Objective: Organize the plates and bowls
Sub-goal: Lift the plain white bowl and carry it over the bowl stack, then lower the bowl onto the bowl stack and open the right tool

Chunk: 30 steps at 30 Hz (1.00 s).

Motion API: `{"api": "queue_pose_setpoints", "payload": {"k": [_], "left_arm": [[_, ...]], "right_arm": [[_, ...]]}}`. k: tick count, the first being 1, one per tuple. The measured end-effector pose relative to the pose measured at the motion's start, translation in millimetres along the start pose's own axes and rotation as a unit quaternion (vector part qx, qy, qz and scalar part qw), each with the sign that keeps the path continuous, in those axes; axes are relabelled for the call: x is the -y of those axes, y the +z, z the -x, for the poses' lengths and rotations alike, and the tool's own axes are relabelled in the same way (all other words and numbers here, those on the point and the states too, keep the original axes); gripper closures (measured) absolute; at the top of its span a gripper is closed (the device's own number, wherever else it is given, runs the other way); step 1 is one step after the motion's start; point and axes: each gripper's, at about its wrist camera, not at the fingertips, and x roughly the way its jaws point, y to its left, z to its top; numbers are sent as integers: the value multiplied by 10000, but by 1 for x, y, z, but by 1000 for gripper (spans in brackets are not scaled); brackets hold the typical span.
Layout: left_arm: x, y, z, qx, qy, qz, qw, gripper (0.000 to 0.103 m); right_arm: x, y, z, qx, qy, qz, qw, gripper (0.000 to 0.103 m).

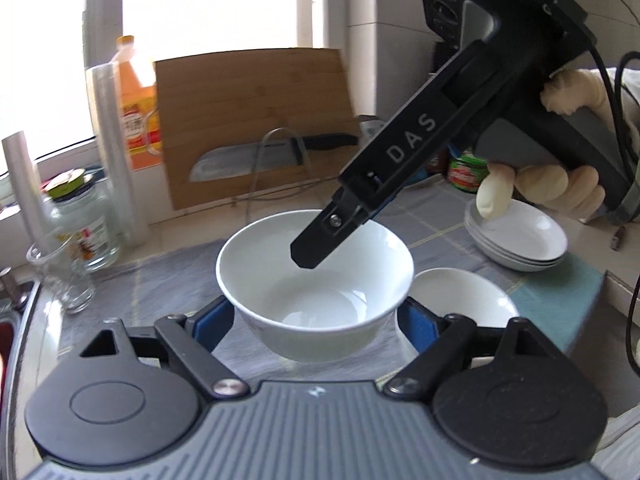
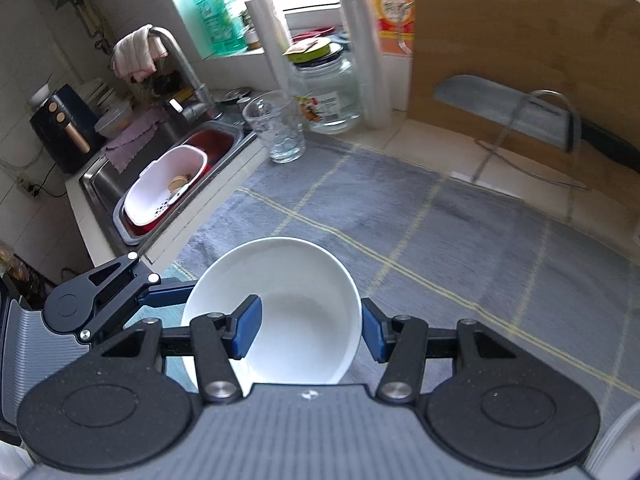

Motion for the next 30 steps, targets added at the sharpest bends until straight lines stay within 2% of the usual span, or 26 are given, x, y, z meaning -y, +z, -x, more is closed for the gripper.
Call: {"api": "queue_pose_setpoints", "payload": {"k": [9,14,22,30], "left_arm": [[44,9,-13,129,-474,-320,9983,15],[60,10,-24,40,-769,-389,9963,15],[71,5,-36,-132,-1056,-416,9934,15],[72,-6,-45,-358,-1115,-317,9926,15]], "right_arm": [[25,-36,44,173,-433,-360,9983,44],[38,-55,58,180,-611,-581,9963,44],[47,-73,61,91,-746,-787,9941,44],[51,-80,46,-85,-737,-856,9936,43]]}}
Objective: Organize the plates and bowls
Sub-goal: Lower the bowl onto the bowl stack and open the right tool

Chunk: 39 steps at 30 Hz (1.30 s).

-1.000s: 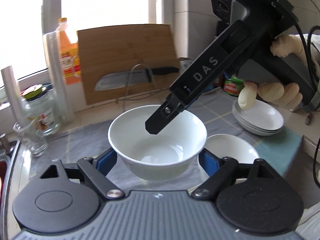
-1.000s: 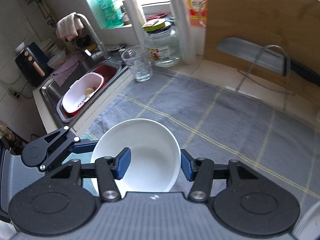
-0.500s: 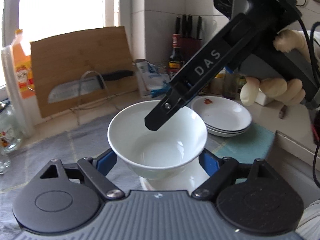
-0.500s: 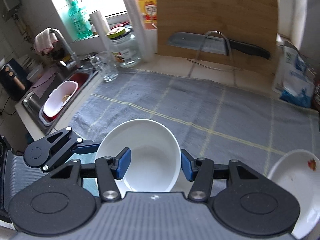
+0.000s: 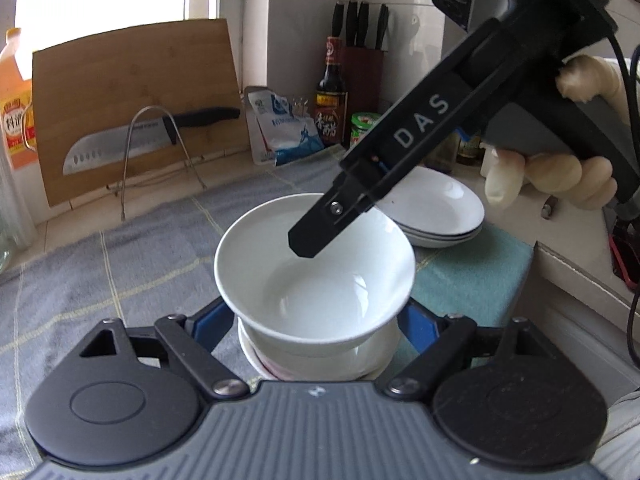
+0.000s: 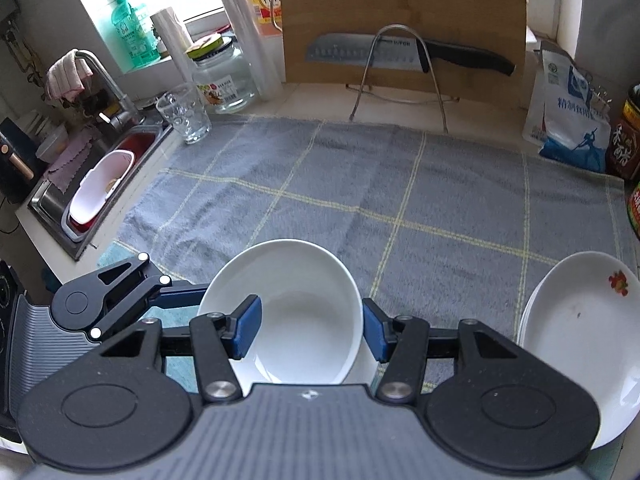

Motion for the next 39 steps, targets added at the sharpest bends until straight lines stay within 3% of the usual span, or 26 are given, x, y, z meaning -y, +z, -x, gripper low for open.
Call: {"api": "queue_pose_setpoints", "payload": {"k": [24,34,37,39], "left_arm": [[-1,-2,-11,-229,-57,-14,9997,14],[1,-2,-14,-217,-103,-5,9997,5],[-1,-3,-10,-173,-138,-3,9998,2],[-2,-4,-7,-179,-183,-31,9997,2]], "right_arm": [[8,-6,-12,-84,9,-171,9998,43],[14,-8,-13,-12,-30,-200,9998,42],[12,-9,-13,0,-40,-165,9999,39],[12,-11,-12,39,-76,-112,9999,26]]}}
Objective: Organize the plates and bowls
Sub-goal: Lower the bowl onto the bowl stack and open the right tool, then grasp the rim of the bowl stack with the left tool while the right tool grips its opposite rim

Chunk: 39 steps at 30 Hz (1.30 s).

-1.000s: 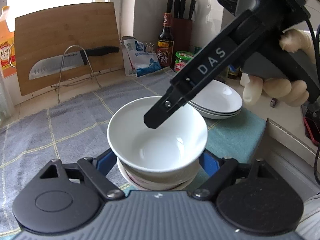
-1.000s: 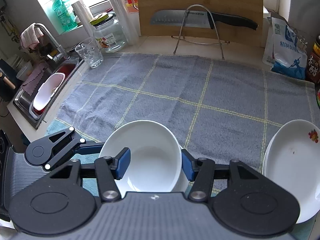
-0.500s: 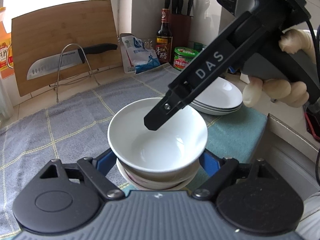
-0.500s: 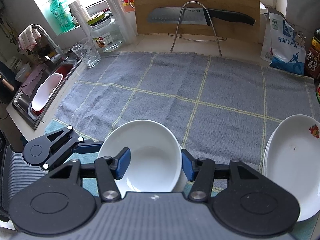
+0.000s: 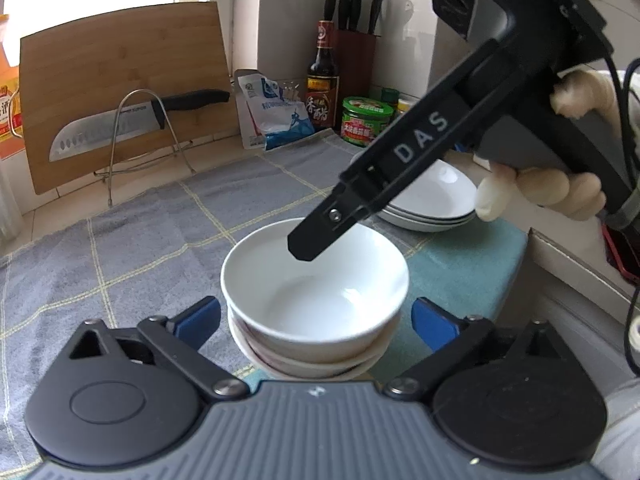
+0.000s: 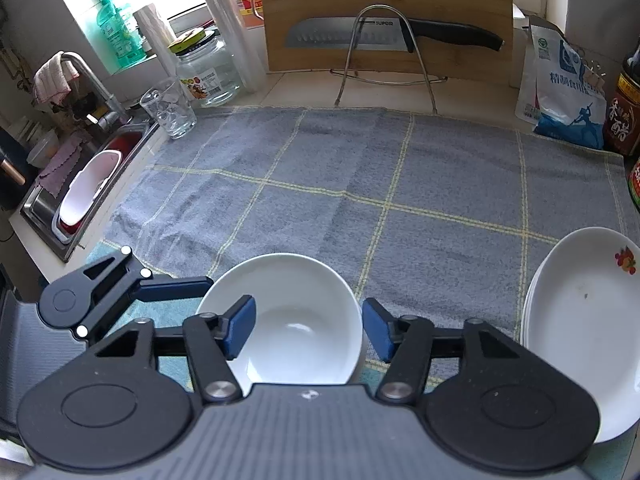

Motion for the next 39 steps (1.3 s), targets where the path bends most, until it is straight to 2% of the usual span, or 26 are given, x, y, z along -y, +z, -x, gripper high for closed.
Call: {"api": "queue_pose_setpoints", "payload": {"k": [2,7,12,16,23,28,33,39], "left_arm": [[-2,-2,4,-2,-26,-29,10000,2],[-3,-6,12,93,-13,-68,9999,2],[-5,-8,18,118,-60,-280,9995,1],[-6,-8,19,87,-45,-479,9988,1],[-4,-14,19,-100,-268,-584,9979,1],[2,-17,15,-180,-236,-462,9985,1],[12,-18,10,-407,37,-280,9988,1],[25,-22,-4,-752,532,-67,9957,1]], "right_arm": [[-2,-3,3,97,-51,62,9999,13],[-6,-8,10,262,-87,254,9993,7],[-16,-18,18,483,-203,746,9958,0],[-20,-26,20,468,-304,925,9941,0],[-20,-39,25,402,-206,1208,9916,0],[-16,-48,27,336,110,1724,9844,0],[-1,-55,21,168,459,2271,9726,0],[21,-66,1,-82,630,2740,9596,0]]}}
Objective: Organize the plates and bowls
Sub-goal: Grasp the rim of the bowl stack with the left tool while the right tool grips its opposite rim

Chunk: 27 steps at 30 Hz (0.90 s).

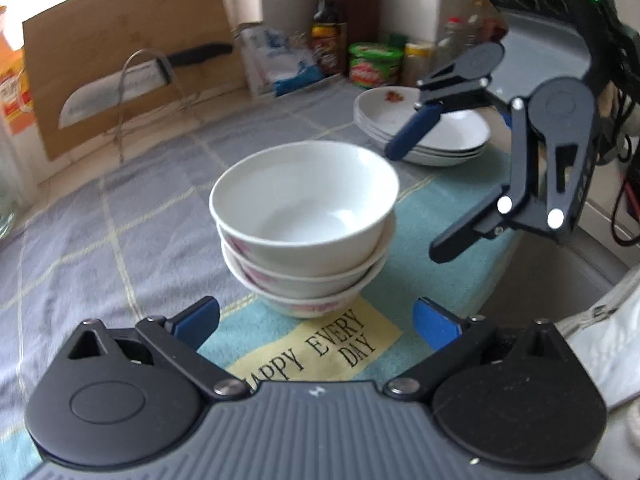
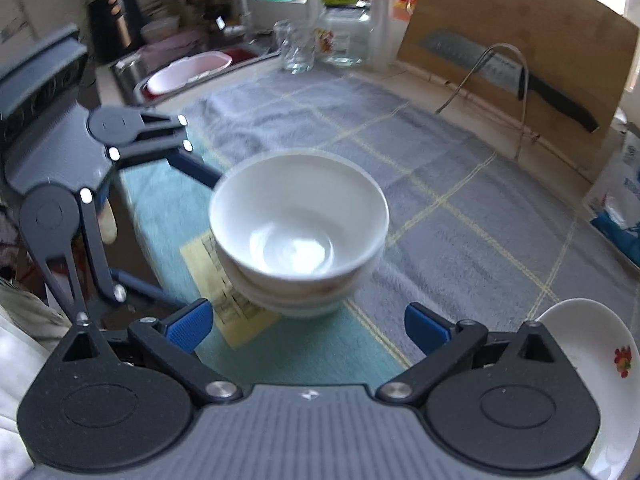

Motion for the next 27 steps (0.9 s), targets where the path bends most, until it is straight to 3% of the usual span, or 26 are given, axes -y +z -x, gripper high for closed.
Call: {"api": "queue_pose_setpoints", "payload": {"k": [6,17,27], "left_arm": [[-1,-2,-10,-278,261,50,9993,1],[-30,-1,-34,-335,-452,-688,9960,1],[-49,4,-45,-65,-1027,-1449,9841,2]], "right_arm": [[9,-7,-24,-139,127,150,9997,0],[-2,-4,-51,-340,-374,41,9987,0],[-17,10,-56,-523,-723,285,9956,0]]}}
